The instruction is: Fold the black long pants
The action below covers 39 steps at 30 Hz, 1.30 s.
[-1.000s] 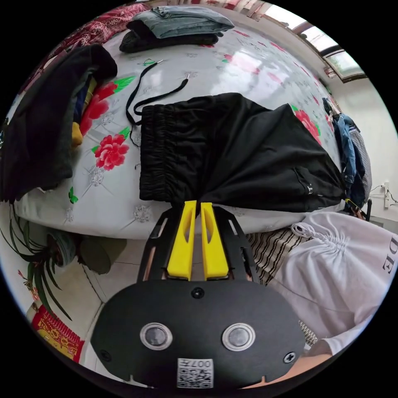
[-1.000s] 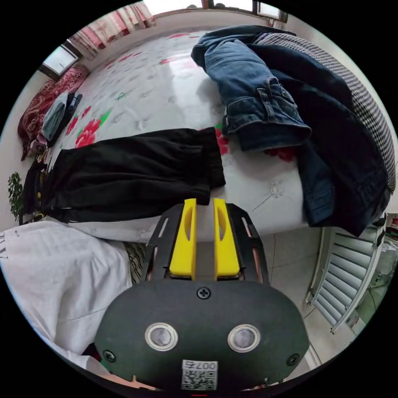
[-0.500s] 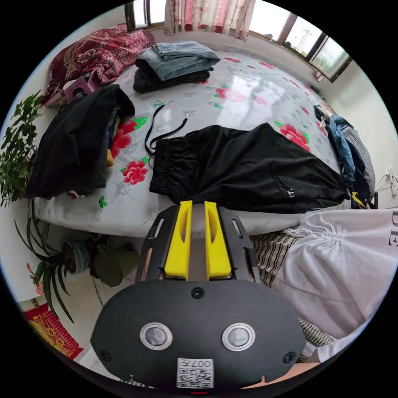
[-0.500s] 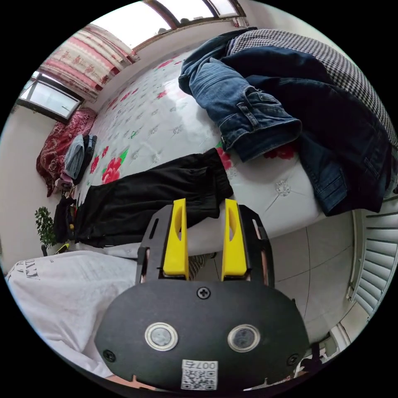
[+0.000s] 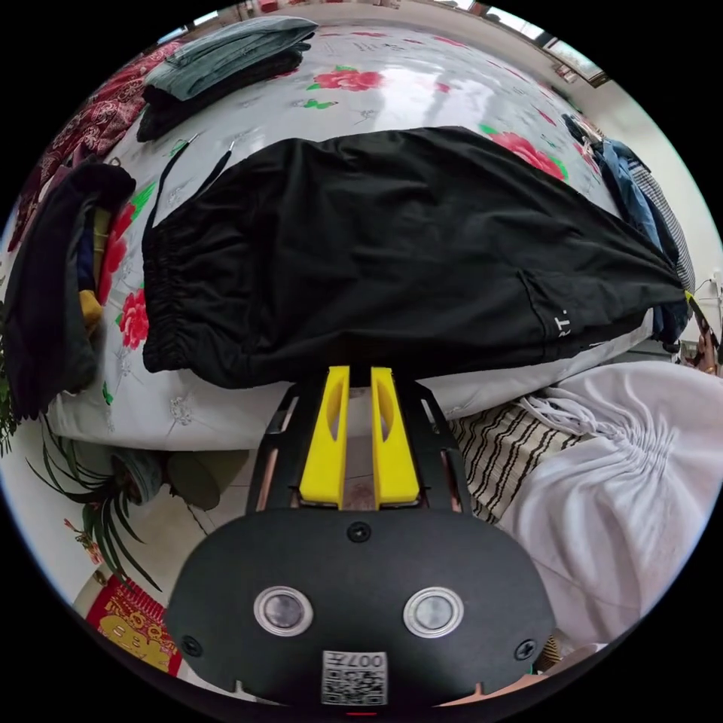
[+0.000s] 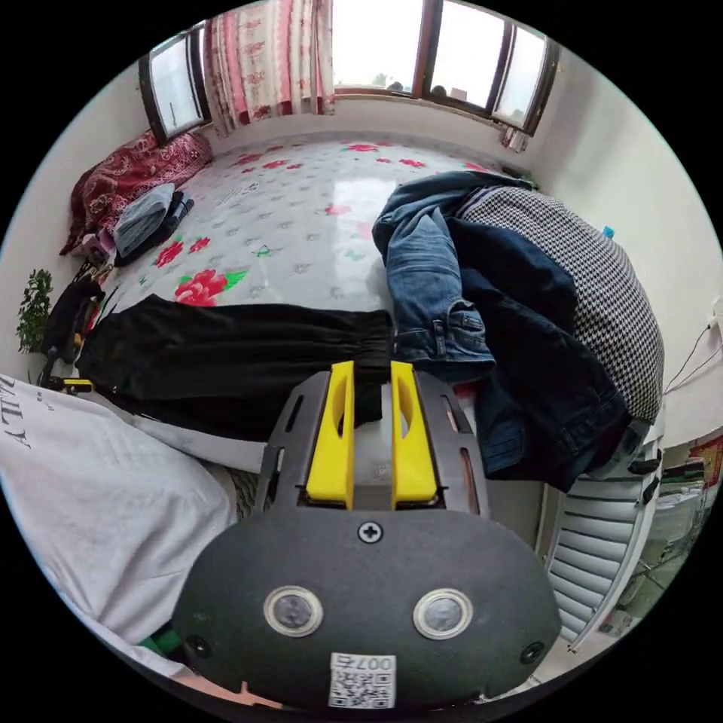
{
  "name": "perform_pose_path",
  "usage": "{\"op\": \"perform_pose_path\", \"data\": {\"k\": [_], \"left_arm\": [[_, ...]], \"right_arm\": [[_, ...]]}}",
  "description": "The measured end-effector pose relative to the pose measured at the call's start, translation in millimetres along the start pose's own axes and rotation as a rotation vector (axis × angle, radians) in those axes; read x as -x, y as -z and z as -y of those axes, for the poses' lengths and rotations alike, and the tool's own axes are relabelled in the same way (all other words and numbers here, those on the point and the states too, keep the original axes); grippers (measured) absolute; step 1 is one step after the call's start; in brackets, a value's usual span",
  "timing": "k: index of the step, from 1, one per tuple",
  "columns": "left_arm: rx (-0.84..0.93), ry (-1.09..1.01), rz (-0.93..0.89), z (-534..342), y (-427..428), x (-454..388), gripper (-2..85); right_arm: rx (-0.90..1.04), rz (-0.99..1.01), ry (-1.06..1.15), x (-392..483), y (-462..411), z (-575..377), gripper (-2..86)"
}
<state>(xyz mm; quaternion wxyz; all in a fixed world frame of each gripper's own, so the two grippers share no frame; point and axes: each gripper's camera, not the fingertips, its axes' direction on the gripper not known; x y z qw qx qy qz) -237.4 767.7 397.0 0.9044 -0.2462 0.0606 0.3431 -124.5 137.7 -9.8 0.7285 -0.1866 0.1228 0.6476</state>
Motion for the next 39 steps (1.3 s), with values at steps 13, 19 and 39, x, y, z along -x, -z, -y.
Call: {"op": "perform_pose_path", "data": {"k": [13, 19, 39], "left_arm": [[-0.234, -0.137, -0.063, -39, 91, -64, 6.6], [-0.11, -0.362, -0.046, -4, 54, -112, 4.6], [-0.203, 0.159, -0.28, -108, 112, 102, 1.7]], "right_arm": [[0.017, 0.14, 0.23, 124, -111, -55, 4.3], [0.12, 0.478, 0.791, 341, -197, -84, 3.0], [0.42, 0.566, 1.054, 411, -369, -164, 1.2]]}}
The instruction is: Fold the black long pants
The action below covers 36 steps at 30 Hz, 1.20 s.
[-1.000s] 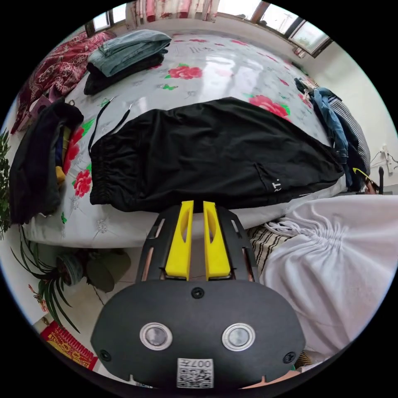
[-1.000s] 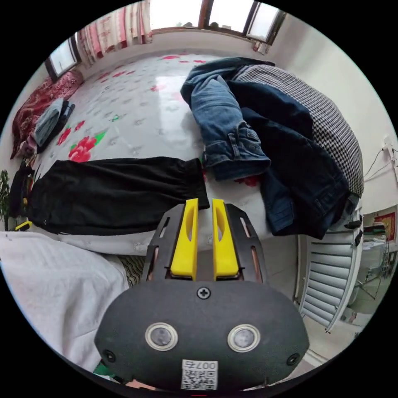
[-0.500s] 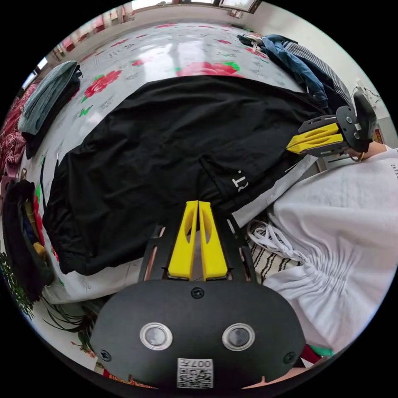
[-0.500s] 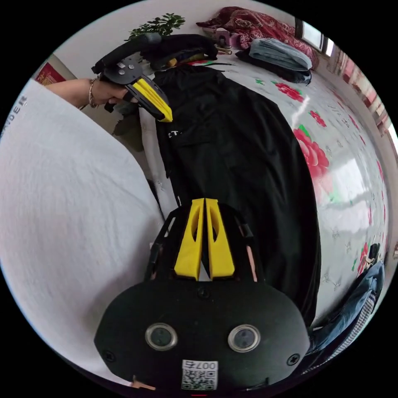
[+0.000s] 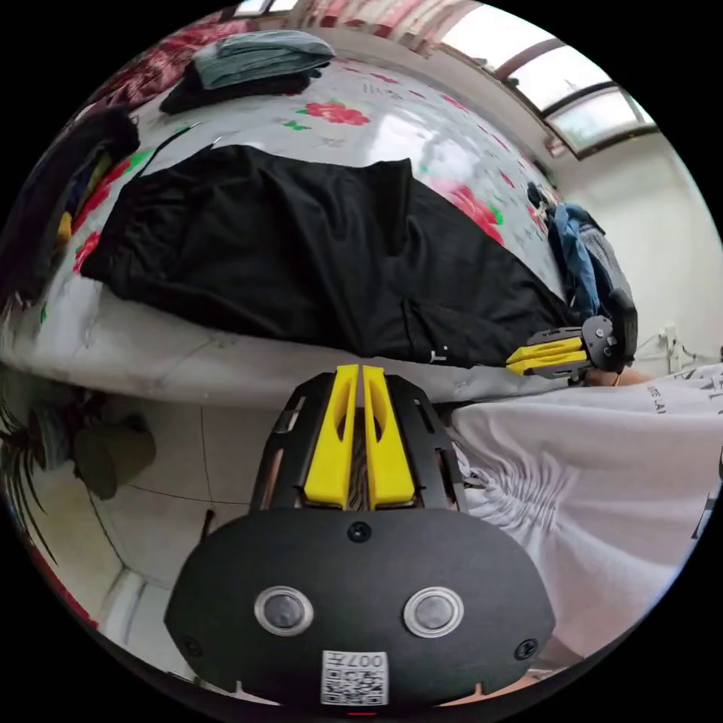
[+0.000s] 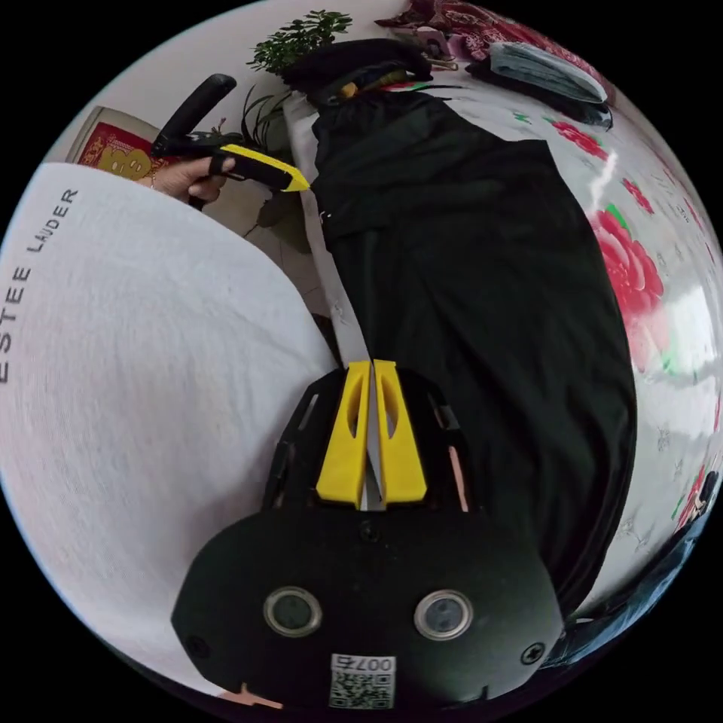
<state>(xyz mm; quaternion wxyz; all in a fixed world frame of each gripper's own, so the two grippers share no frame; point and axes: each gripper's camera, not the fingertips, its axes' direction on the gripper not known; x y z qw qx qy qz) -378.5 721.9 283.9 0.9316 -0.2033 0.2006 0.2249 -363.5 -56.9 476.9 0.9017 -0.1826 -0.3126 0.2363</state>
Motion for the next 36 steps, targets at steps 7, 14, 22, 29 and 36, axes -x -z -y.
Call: {"op": "perform_pose_path", "data": {"k": [7, 14, 22, 29, 36], "left_arm": [[-0.062, 0.257, -0.349, -42, 13, 56, 9.7], [-0.009, 0.238, -0.533, 13, -15, 51, 14.9], [-0.089, 0.334, -0.605, 21, 17, 94, 13.8], [-0.201, 0.359, -0.716, 13, 36, 112, 14.3], [-0.284, 0.388, -0.718, 18, 39, 87, 13.4]], "right_arm": [[-0.194, 0.025, -0.152, -134, 69, -22, 3.8], [-0.219, 0.348, -0.388, -350, 73, -15, 6.6], [-0.069, 0.509, -0.241, -413, 33, 35, 8.5], [0.056, 0.718, -0.167, -438, 8, 73, 7.9], [0.222, 0.754, -0.062, -435, 3, 102, 5.6]]}}
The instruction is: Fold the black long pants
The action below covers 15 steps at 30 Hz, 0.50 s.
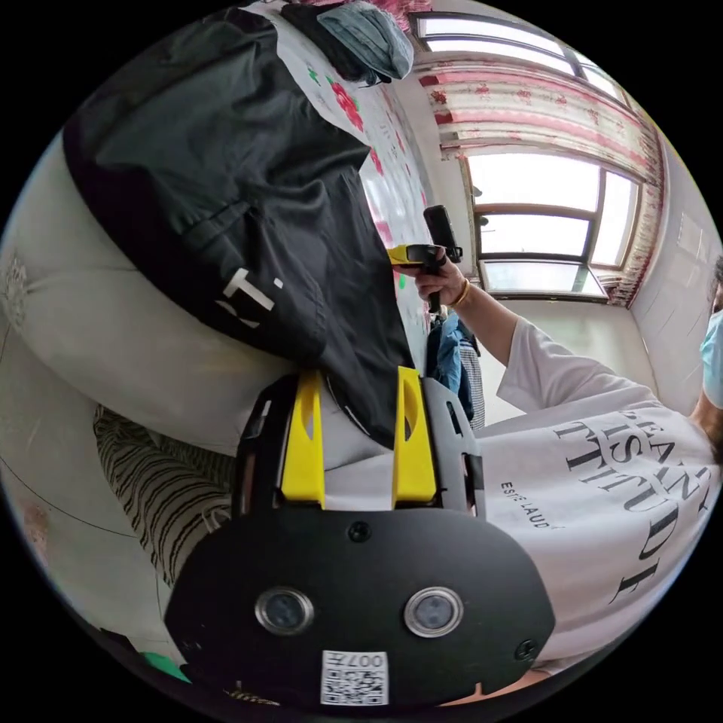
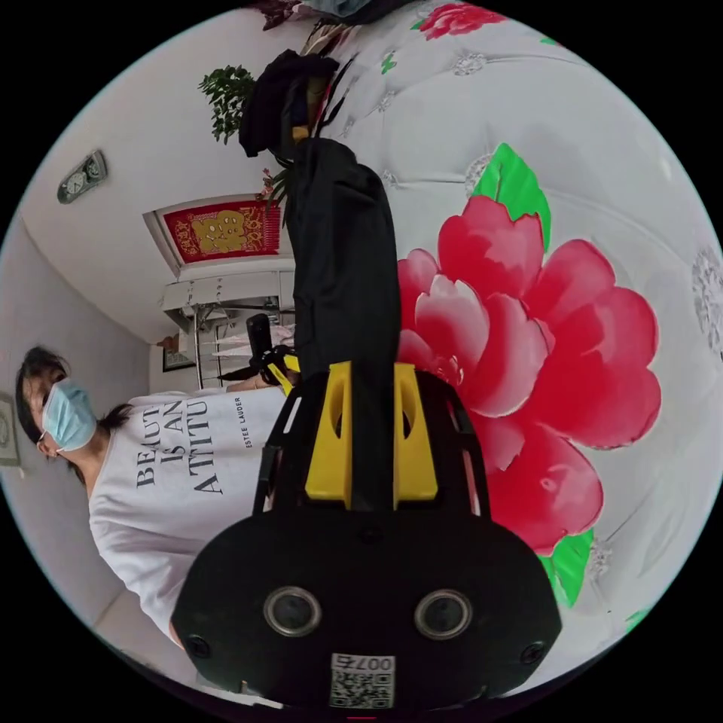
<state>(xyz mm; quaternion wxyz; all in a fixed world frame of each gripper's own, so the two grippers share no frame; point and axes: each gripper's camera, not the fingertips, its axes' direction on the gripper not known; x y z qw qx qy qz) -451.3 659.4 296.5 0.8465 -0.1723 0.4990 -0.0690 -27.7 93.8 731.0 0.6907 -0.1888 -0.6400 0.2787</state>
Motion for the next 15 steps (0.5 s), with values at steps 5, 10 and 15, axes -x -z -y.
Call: {"op": "perform_pose_path", "data": {"k": [5, 10, 15], "left_arm": [[-0.02, 0.044, 0.002, -1, -16, -8, 4.4], [-0.068, -0.01, -0.117, -22, 11, -37, -0.5], [-0.205, -0.28, -0.19, -31, 110, -151, -0.8]], "right_arm": [[0.069, 0.067, 0.038, 6, -13, 15, 2.7], [0.105, 0.102, 0.112, 34, -25, 13, 0.1], [-0.239, 0.253, 0.398, 149, 59, -51, -0.5]]}}
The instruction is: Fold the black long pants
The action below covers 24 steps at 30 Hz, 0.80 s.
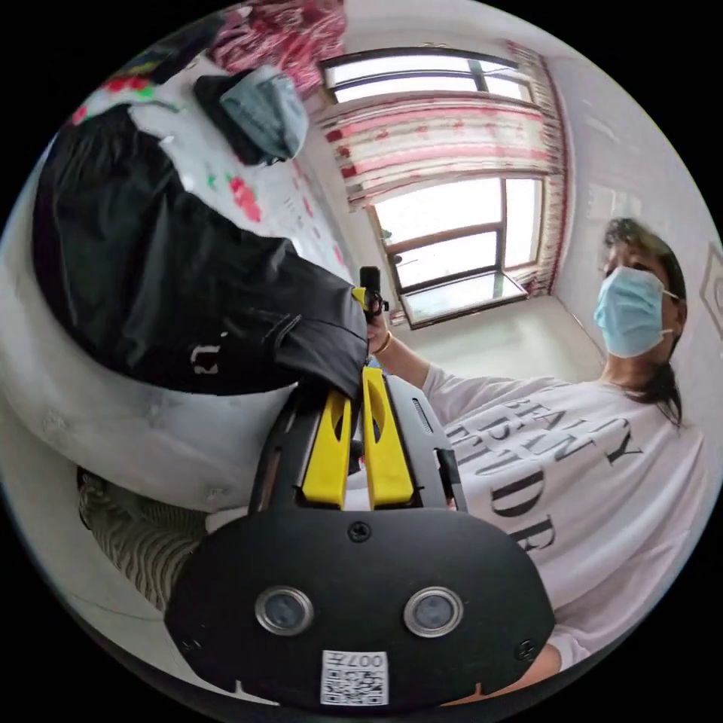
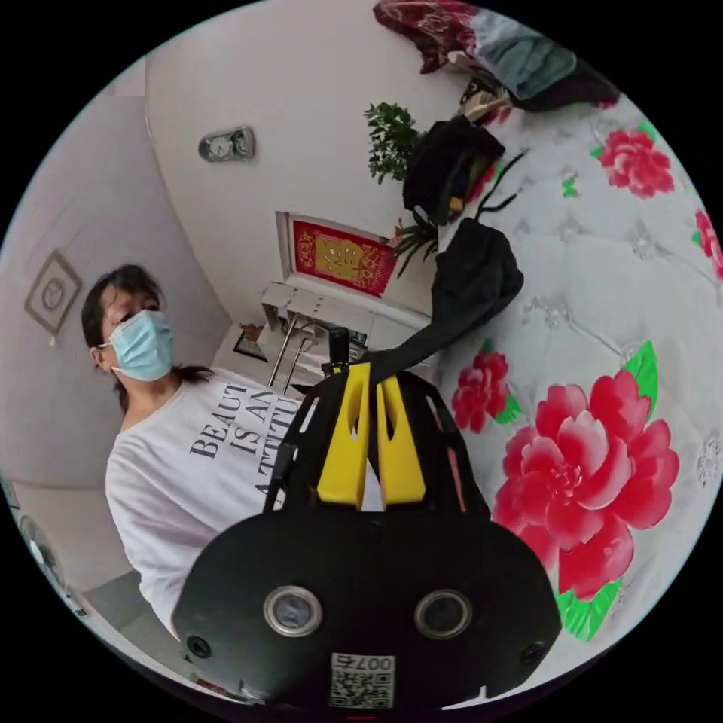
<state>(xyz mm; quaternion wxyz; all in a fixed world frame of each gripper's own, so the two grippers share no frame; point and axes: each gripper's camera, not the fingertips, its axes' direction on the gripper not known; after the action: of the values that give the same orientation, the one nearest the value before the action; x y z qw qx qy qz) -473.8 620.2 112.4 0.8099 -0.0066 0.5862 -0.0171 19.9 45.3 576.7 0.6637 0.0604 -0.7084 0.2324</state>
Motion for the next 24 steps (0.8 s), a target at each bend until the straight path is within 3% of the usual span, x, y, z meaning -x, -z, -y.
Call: {"op": "perform_pose_path", "data": {"k": [8, 12, 17, 24], "left_arm": [[0.088, -0.605, 0.091, 70, 34, -282, -0.6], [0.197, -0.632, 0.061, 78, 23, -345, -0.5], [0.322, -0.611, -0.053, 114, -16, -347, -0.5], [0.469, -0.396, -0.069, 239, -160, -239, -0.5]], "right_arm": [[-0.223, -0.359, 0.491, 322, -16, -16, -0.5], [-0.305, -0.57, 0.595, 457, -61, -54, -0.5], [-0.376, -0.779, 0.622, 532, -111, -82, -0.5], [-0.494, -1.029, 0.312, 488, -86, -21, -0.5]]}}
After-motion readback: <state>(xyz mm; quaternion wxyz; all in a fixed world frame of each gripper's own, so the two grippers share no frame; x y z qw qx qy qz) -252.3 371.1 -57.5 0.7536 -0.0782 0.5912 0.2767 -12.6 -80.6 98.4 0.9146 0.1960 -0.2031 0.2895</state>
